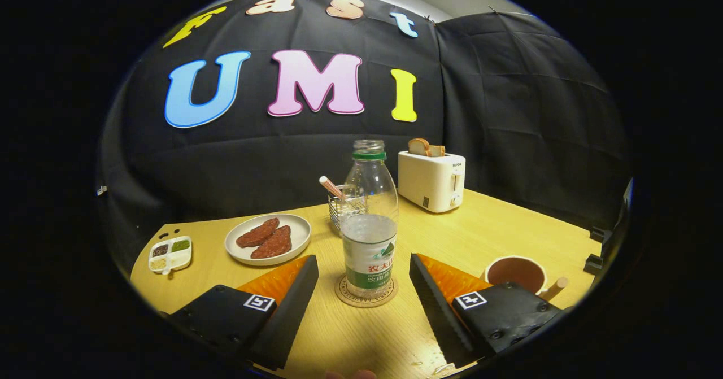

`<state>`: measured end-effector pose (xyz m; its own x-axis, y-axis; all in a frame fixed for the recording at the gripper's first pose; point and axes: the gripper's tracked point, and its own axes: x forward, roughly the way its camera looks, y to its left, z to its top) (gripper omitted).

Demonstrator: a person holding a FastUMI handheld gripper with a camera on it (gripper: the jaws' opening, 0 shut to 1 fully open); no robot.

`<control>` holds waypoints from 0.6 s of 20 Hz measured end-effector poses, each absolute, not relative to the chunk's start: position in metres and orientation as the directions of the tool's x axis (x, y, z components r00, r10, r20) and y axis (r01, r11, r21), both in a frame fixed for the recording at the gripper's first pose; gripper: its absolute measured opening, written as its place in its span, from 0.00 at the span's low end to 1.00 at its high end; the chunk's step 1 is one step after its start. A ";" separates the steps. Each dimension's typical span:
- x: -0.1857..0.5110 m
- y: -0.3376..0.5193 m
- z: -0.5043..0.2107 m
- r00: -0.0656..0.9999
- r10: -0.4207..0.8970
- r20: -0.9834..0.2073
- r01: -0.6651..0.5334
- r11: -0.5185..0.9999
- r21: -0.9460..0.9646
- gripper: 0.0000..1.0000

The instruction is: Take the bottle from table, then pour the juice into the cup, finally place the bottle on the coaster

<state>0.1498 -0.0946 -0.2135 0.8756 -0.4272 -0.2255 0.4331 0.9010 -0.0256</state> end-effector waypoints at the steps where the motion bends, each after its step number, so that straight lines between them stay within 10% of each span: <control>1: 0.143 -0.091 -0.209 0.885 -0.409 -0.223 0.415 0.910 -0.022 0.99; 12: 0.076 -0.066 -0.142 0.963 -0.172 -0.209 0.171 0.985 -0.022 0.99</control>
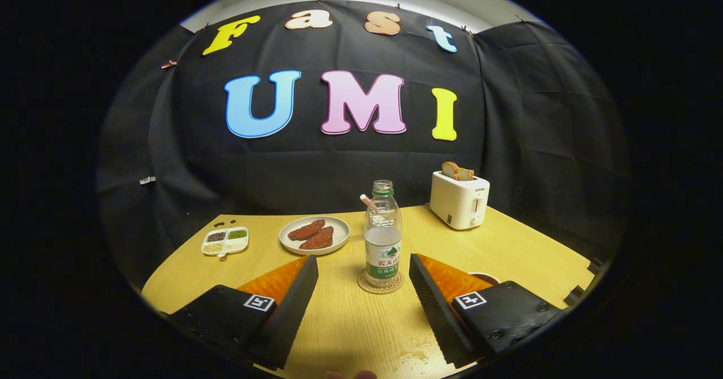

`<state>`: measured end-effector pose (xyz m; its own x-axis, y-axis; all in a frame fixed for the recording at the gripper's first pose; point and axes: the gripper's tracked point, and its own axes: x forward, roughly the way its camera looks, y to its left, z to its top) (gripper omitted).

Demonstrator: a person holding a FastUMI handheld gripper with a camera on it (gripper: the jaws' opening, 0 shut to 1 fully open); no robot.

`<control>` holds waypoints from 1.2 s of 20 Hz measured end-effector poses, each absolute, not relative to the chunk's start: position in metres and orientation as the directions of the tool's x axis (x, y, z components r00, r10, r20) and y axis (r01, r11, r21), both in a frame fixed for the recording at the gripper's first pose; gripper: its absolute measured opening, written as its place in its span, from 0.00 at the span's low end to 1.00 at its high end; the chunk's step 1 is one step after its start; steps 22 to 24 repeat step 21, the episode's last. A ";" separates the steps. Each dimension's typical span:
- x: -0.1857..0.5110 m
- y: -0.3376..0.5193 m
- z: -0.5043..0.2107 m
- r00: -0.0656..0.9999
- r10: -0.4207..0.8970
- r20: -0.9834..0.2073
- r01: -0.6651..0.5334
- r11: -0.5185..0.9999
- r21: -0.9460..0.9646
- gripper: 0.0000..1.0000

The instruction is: Take the bottle from table, then pour the juice into the cup, finally place the bottle on the coaster

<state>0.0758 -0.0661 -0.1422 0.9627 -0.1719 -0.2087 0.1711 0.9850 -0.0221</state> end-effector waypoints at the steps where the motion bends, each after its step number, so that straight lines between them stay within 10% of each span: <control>1: 0.071 -0.066 -0.133 0.967 -0.160 -0.199 0.160 0.987 -0.016 0.99; 24: 0.023 -0.076 -0.087 0.980 -0.066 -0.190 0.074 0.997 0.037 0.99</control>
